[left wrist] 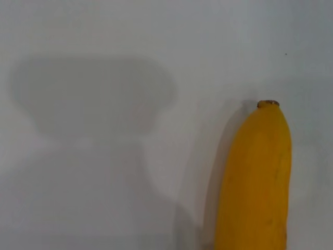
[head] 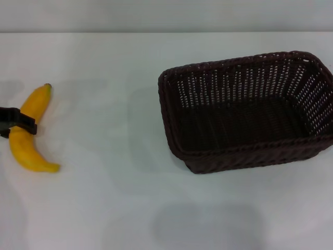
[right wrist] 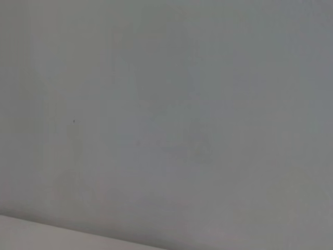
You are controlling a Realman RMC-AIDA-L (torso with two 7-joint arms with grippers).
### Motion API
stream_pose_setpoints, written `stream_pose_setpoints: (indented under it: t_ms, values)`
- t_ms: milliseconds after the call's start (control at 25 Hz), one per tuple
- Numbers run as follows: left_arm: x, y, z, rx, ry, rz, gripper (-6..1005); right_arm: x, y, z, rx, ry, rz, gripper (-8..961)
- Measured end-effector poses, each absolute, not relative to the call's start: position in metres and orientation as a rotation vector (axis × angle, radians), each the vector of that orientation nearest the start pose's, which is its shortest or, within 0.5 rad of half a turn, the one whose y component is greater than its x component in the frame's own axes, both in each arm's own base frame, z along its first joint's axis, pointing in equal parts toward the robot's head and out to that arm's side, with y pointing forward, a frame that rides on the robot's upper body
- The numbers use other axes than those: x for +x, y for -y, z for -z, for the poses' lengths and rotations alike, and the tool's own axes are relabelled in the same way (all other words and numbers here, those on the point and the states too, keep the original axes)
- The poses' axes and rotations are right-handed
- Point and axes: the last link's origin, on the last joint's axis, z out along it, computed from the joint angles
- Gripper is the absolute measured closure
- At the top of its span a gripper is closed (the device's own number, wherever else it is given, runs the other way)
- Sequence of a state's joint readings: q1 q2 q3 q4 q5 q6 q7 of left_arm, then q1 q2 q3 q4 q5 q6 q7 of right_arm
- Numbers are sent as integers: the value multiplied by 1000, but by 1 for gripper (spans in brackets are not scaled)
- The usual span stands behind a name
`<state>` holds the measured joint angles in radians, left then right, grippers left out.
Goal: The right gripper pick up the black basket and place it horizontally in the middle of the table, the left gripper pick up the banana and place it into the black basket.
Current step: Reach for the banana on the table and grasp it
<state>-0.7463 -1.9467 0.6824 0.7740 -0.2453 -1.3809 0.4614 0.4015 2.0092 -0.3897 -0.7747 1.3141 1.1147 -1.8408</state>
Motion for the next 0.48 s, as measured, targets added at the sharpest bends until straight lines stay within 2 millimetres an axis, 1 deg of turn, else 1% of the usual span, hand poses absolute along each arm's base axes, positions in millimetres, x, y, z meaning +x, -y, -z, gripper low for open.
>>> stream_pose_setpoints:
  t_ms: [120,320,440,480]
  values:
    - [-317,-389,-77,-1913,1727,-296,194,367,-350,-137,-1862,-695,-493,593]
    - [-314,-391,-79,-1932,1708,-272,419,368,-347,-138,-1858,-697,-512,593]
    - [-304,-396,-83,-1972,1686,-211,486,367,-345,-140,-1850,-695,-538,594]
    - [-299,-399,-87,-1988,1669,-182,486,367,-343,-142,-1843,-694,-551,594]
